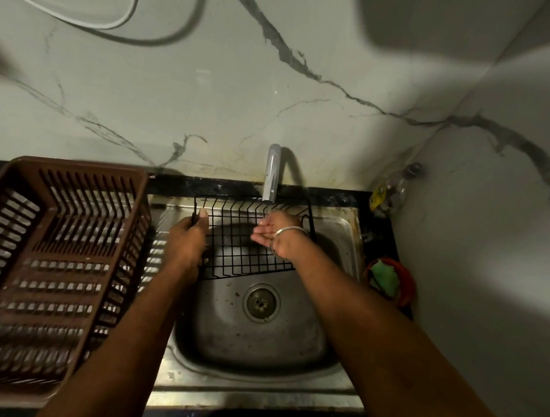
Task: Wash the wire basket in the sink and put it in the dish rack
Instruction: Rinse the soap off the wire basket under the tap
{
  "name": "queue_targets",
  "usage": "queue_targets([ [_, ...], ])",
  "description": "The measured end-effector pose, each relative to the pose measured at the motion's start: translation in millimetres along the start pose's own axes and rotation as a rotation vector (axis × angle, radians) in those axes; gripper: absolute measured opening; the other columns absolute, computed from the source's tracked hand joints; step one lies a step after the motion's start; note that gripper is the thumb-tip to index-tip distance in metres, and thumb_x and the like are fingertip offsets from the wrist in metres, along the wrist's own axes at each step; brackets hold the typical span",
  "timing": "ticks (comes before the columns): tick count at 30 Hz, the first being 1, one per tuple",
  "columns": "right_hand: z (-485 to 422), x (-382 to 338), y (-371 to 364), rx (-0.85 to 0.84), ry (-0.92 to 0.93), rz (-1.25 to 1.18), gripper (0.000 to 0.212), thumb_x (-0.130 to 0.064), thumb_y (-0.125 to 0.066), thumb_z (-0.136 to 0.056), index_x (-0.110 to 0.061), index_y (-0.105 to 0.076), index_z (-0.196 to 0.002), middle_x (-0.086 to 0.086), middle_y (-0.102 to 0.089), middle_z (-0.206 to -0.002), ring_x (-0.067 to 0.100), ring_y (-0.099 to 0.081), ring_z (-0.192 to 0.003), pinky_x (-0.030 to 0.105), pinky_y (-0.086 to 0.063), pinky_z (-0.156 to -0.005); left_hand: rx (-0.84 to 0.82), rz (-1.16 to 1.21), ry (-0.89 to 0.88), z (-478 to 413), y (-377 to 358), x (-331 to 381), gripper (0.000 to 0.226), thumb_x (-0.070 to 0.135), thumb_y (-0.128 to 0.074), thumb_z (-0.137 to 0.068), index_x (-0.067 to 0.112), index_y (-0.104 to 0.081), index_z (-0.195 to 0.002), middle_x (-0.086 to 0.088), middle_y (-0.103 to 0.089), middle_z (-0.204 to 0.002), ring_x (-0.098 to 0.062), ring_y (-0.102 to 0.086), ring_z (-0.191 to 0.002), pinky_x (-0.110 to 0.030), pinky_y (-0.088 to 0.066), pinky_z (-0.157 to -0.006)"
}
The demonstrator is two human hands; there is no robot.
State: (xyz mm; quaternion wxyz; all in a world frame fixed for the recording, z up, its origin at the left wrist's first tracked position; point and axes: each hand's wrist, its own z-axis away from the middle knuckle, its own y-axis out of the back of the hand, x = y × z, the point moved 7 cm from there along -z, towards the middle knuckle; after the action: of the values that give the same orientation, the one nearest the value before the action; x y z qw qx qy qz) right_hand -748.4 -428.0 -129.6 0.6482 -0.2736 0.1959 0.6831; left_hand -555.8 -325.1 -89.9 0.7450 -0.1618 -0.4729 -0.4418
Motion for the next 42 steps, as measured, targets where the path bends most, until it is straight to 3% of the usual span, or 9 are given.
queue_targets([
  [5, 1.6, 10.9, 7.6, -0.064, -0.007, -0.384, 0.031, -0.016, -0.041, -0.104, 0.005, -0.063, -0.110, 0.022, -0.071, -0.103, 0.038, -0.068, -0.110, 0.035, -0.062, -0.070, -0.030, 0.032, 0.051, 6.9, -9.6, -15.6, 0.031, 0.052, -0.053, -0.108, 0.025, -0.066, -0.099, -0.004, -0.073, -0.096, -0.027, -0.067, -0.085, -0.046, -0.054, -0.078],
  [10, 3.8, 18.1, -1.1, -0.150, 0.001, -0.358, 0.032, -0.017, -0.041, -0.104, 0.004, -0.064, -0.112, 0.021, -0.072, -0.104, 0.034, -0.071, -0.098, 0.037, -0.060, -0.081, -0.060, 0.052, 0.107, 12.9, -16.7, -26.2, 0.037, 0.051, -0.054, -0.108, 0.019, -0.072, -0.103, -0.016, -0.075, -0.102, -0.031, -0.065, -0.084, -0.046, -0.053, -0.074],
  [13, 3.1, 18.1, -6.8, -0.120, -0.001, -0.408, 0.036, -0.021, -0.035, -0.107, 0.001, -0.063, -0.103, 0.019, -0.071, -0.103, 0.037, -0.066, -0.113, 0.038, -0.056, -0.085, -0.060, 0.069, 0.101, 13.0, -19.2, -27.3, 0.040, 0.051, -0.054, -0.108, 0.015, -0.072, -0.105, -0.016, -0.072, -0.098, -0.030, -0.059, -0.079, -0.036, -0.047, -0.058],
  [17, 13.2, 18.4, -19.5, -0.149, -0.050, -0.256, 0.039, -0.022, -0.037, -0.108, 0.004, -0.063, -0.118, 0.024, -0.067, -0.123, 0.037, -0.063, -0.120, 0.036, -0.056, -0.082, -0.136, 0.066, 0.124, 14.0, -27.1, -33.1, 0.043, 0.056, -0.051, -0.108, 0.019, -0.074, -0.112, -0.009, -0.075, -0.103, -0.026, -0.061, -0.075, -0.036, -0.052, -0.056],
  [21, 16.9, 19.8, -30.3, -0.171, -0.061, -0.094, 0.022, -0.018, -0.048, -0.102, -0.006, -0.065, -0.094, 0.011, -0.067, -0.094, 0.024, -0.066, -0.084, 0.030, -0.051, -0.068, -0.194, 0.051, 0.100, 15.8, -31.5, -30.0, 0.046, 0.060, -0.048, -0.107, 0.024, -0.075, -0.115, -0.009, -0.078, -0.111, -0.028, -0.066, -0.088, -0.041, -0.057, -0.063],
  [26, 24.5, 17.2, -39.3, -0.188, -0.041, 0.001, 0.023, -0.018, -0.047, -0.102, -0.011, -0.060, -0.085, 0.005, -0.067, -0.079, 0.017, -0.064, -0.067, 0.029, -0.054, -0.065, -0.243, 0.069, 0.082, 21.1, -40.1, -24.1, 0.047, 0.059, -0.046, -0.108, 0.022, -0.075, -0.116, -0.005, -0.078, -0.109, -0.030, -0.069, -0.100, -0.048, -0.060, -0.079],
  [33, 20.9, 21.1, -16.3, -0.204, -0.060, 0.231, 0.028, -0.026, -0.046, -0.103, -0.006, -0.066, -0.100, 0.014, -0.074, -0.098, 0.025, -0.072, -0.084, 0.034, -0.057, -0.079, -0.203, 0.122, 0.107, 14.8, -29.7, -27.1, 0.051, 0.063, -0.049, -0.105, 0.020, -0.072, -0.119, -0.007, -0.077, -0.112, -0.027, -0.068, -0.095, -0.039, -0.054, -0.068],
  [38, 20.5, 14.3, -8.2, -0.170, -0.048, 0.189, 0.028, -0.026, -0.048, -0.101, -0.006, -0.067, -0.099, 0.017, -0.075, -0.105, 0.026, -0.073, -0.085, 0.033, -0.056, -0.081, -0.202, 0.148, 0.078, 14.7, -33.6, -20.9, 0.044, 0.057, -0.049, -0.107, 0.021, -0.073, -0.110, 0.002, -0.081, -0.091, -0.020, -0.071, -0.083, -0.030, -0.052, -0.061],
  [42, 19.0, 10.5, -2.9, -0.169, -0.028, 0.127, 0.031, -0.026, -0.047, -0.104, -0.004, -0.068, -0.106, 0.015, -0.075, -0.105, 0.026, -0.073, -0.087, 0.036, -0.057, -0.082, -0.201, 0.143, 0.061, 10.9, -31.9, -16.4, 0.041, 0.052, -0.047, -0.110, 0.019, -0.071, -0.106, 0.006, -0.079, -0.073, -0.007, -0.071, -0.053, -0.023, -0.052, -0.042],
])
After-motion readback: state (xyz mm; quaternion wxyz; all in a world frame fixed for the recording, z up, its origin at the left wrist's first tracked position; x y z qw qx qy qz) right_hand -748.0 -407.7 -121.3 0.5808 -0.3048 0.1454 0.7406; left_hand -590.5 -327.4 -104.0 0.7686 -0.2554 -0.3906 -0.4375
